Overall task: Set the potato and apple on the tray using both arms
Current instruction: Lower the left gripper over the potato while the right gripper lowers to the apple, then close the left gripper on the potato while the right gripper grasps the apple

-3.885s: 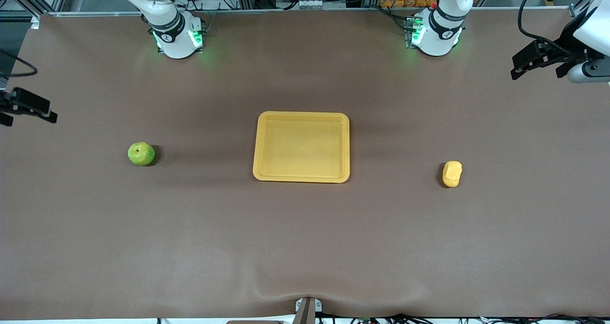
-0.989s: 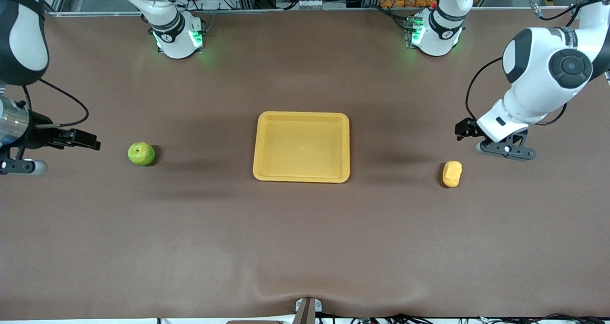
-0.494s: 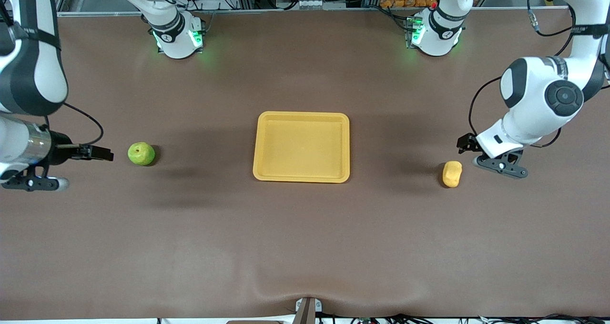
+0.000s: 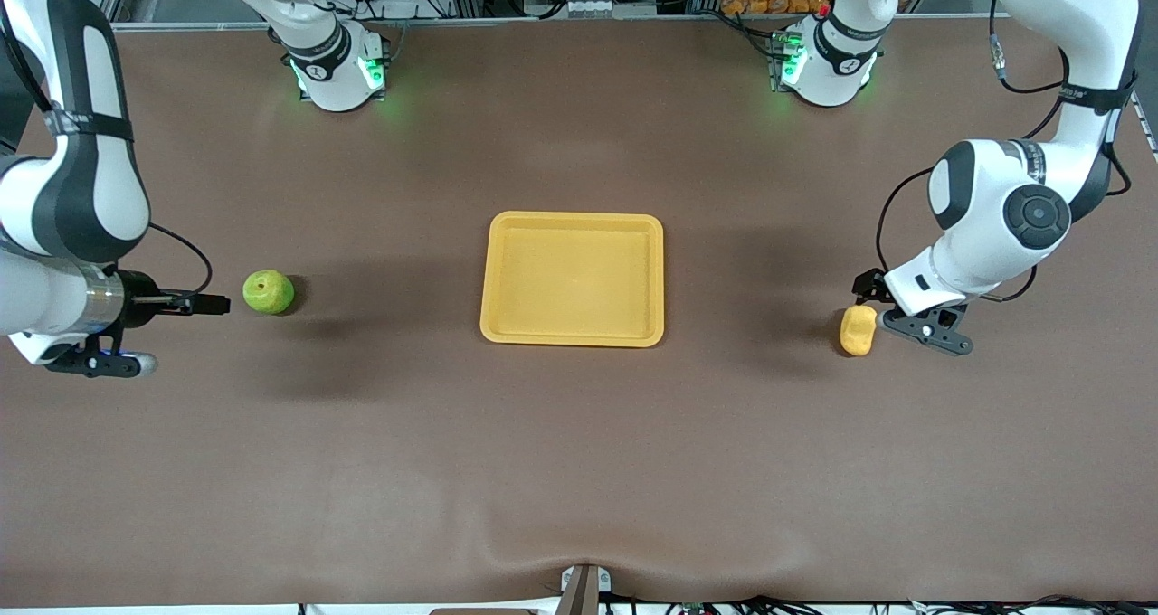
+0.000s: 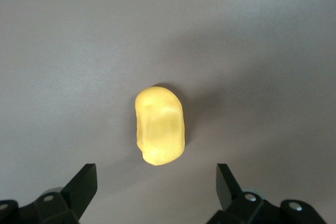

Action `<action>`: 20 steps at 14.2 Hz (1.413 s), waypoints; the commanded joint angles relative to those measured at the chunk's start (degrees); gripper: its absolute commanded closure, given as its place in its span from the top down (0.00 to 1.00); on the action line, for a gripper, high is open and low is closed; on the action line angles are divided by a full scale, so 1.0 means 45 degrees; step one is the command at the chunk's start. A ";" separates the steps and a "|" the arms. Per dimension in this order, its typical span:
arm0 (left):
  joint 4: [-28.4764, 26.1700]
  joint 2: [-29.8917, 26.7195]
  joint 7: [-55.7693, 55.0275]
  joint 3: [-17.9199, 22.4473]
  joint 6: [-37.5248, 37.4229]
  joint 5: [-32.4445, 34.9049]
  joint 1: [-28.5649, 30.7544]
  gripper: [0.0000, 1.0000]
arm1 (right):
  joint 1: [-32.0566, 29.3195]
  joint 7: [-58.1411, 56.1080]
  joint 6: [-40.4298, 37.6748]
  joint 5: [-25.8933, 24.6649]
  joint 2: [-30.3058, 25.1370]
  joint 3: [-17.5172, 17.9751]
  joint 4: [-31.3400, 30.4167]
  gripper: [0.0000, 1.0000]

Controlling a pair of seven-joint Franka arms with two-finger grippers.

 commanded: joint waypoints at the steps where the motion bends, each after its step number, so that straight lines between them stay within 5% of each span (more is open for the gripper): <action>1: 0.0028 0.0540 0.0190 -0.0047 0.0580 0.0236 -0.0020 1.00 | -0.0188 0.0047 0.0488 -0.0038 -0.0136 0.0142 -0.0784 1.00; 7: 0.0048 0.1146 0.0249 -0.0027 0.1148 0.0451 -0.0020 1.00 | -0.0694 -0.0575 0.1972 -0.0077 -0.0214 0.0142 -0.2561 1.00; 20: 0.0126 0.1889 0.0249 -0.0027 0.1480 0.0471 -0.0059 0.71 | -0.0853 -0.0754 0.5704 -0.0058 -0.0175 0.0162 -0.5608 1.00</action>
